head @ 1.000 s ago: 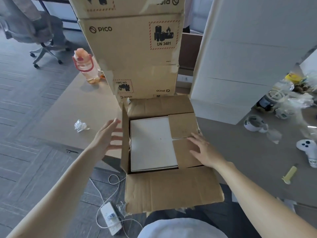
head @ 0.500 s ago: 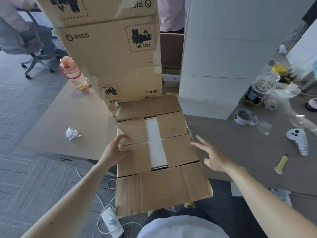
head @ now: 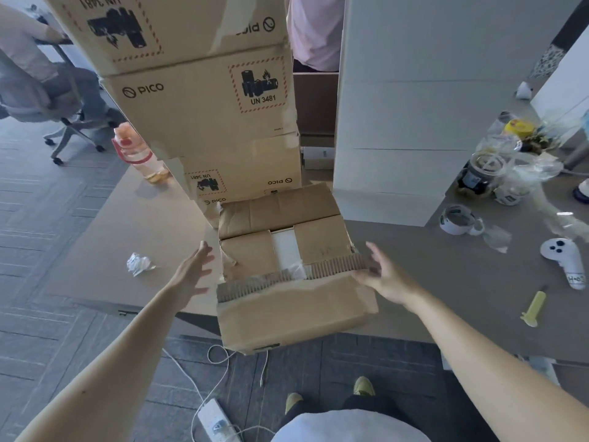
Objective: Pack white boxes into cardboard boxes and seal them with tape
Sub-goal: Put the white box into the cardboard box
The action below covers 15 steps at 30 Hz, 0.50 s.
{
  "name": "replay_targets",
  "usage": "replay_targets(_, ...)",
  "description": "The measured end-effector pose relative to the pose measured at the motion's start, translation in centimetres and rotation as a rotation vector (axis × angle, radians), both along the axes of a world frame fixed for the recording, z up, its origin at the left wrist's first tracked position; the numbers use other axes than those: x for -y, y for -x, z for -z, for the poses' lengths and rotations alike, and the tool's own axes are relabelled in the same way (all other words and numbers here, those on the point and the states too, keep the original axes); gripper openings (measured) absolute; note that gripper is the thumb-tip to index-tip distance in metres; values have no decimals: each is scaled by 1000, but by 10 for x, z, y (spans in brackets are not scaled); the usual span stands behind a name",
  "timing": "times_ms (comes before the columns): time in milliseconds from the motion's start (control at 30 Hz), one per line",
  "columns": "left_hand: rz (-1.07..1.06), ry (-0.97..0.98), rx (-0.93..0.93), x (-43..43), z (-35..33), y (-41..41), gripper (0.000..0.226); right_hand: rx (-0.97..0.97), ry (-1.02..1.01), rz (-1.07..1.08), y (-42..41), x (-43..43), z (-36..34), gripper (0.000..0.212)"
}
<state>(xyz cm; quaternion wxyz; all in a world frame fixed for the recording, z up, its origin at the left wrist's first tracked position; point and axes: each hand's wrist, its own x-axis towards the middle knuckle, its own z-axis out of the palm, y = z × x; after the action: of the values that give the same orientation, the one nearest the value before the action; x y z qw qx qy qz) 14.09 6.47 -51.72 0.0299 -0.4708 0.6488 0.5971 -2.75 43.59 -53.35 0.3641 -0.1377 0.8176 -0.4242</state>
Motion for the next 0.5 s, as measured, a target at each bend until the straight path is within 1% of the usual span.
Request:
replay_targets(67,-3,-33,-18,3,1,8,61,-17,-60,48,1,13,5,96)
replay_targets(167,-5,-74,-56,3,4,24,62,-4,-108,110,-5,26,15,89)
replay_targets(300,-26,-177,-133,5,7,44,45,65,-154,182,-13,29,31,89)
replay_targets(367,-53,-231,-160,6,7,47,48,52,-156,185,-15,28,30,86)
replay_targets(500,-74,-280,-180,10,9,41,52,10,-155,193,-19,24,27,82)
